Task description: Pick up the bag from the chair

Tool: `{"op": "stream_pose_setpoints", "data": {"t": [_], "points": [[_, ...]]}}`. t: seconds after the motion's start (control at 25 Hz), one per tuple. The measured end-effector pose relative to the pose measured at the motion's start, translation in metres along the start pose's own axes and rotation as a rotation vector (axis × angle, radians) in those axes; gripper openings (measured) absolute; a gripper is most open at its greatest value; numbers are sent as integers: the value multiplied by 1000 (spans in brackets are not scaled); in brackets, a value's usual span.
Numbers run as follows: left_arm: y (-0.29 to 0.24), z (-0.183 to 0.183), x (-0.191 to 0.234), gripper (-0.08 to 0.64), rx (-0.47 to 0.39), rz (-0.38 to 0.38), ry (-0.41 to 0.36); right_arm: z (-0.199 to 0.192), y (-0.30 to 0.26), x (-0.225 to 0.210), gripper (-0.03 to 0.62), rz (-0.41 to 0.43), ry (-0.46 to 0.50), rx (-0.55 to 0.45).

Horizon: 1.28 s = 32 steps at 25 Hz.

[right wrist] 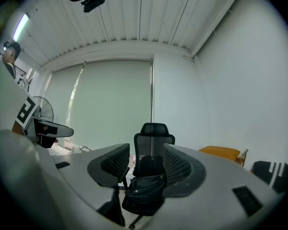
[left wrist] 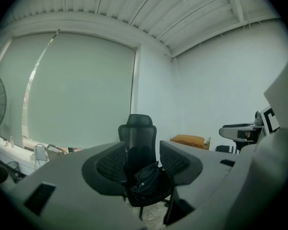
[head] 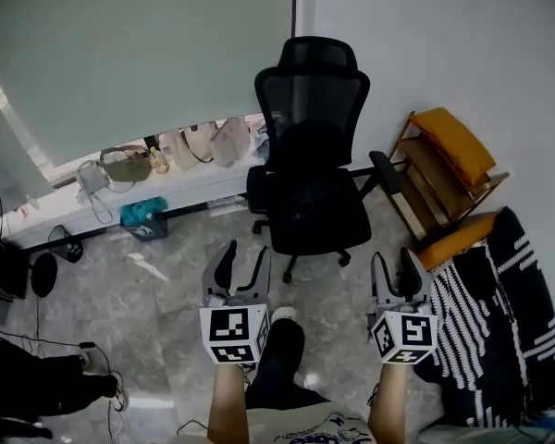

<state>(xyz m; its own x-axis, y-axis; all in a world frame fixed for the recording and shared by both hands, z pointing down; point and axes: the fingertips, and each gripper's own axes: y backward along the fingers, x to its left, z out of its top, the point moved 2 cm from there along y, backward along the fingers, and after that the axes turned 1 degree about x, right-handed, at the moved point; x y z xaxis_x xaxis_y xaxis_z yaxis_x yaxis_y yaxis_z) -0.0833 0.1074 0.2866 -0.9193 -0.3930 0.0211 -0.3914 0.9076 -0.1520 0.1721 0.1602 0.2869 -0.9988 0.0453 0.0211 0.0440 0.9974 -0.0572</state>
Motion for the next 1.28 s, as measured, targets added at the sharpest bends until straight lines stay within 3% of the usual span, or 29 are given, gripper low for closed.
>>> {"op": "stream_pose_setpoints", "data": {"t": [0.4,0.88,1.28], "points": [[-155,7,13,227,-13,-54,29,-13,-138,-43,226,-12,-1,10],[-363,43,61,227,16,-93,30,-4,-342,-90,245,-23,6,49],[-450,13,89,239,93,-105,68,-48,-435,-108,250,8,-34,147]]}}
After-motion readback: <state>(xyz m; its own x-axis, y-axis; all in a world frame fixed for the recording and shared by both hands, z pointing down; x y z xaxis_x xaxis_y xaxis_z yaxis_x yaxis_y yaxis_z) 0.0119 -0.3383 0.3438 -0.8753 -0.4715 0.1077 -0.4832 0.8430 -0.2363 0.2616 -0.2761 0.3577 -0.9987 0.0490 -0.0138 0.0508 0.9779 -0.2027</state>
